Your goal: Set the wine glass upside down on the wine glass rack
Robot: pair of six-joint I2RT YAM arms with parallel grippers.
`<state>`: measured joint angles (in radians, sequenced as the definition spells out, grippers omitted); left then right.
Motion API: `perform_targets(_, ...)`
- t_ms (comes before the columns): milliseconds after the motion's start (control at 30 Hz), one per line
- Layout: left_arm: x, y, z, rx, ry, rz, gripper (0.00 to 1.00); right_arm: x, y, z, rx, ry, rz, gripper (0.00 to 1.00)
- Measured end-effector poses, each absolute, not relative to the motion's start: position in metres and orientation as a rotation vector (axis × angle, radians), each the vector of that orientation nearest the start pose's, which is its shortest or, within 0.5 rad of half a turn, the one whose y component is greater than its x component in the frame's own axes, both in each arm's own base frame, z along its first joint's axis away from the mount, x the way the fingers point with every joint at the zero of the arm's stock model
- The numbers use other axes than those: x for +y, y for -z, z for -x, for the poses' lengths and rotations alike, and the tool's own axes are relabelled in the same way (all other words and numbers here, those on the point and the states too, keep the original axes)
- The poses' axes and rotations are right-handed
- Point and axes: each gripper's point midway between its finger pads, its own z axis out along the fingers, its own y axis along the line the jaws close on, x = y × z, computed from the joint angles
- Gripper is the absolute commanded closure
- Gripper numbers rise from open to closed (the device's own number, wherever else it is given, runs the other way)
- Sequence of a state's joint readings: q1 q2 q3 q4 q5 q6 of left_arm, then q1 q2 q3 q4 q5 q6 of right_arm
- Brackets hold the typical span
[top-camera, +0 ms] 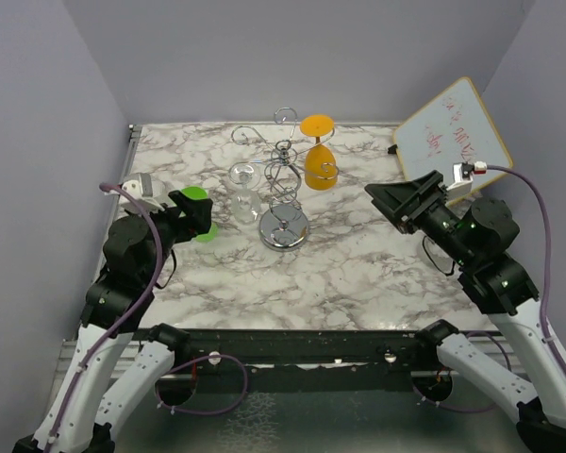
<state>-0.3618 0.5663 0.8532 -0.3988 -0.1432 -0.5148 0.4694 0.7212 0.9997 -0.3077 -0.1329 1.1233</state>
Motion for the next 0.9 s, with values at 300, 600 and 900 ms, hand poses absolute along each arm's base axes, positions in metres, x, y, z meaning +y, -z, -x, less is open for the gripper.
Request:
perform_targets(300, -0.055, -0.279, -0.240, 1.987, 0.249, 0.348, 0.25, 0.172, -0.364, -0.214, 1.798, -1.229, -0.471, 0.38)
perform_targets(600, -0.036, -0.219, -0.248, 2.176, -0.004, 0.384, 0.51, 0.162, -0.348, -0.196, 1.839, -1.197, -0.481, 0.44)
perform_targets(900, -0.035, -0.207, -0.269, 2.177, -0.075, 0.386, 0.59, 0.166, -0.333, -0.203, 1.904, -1.171, -0.508, 0.45)
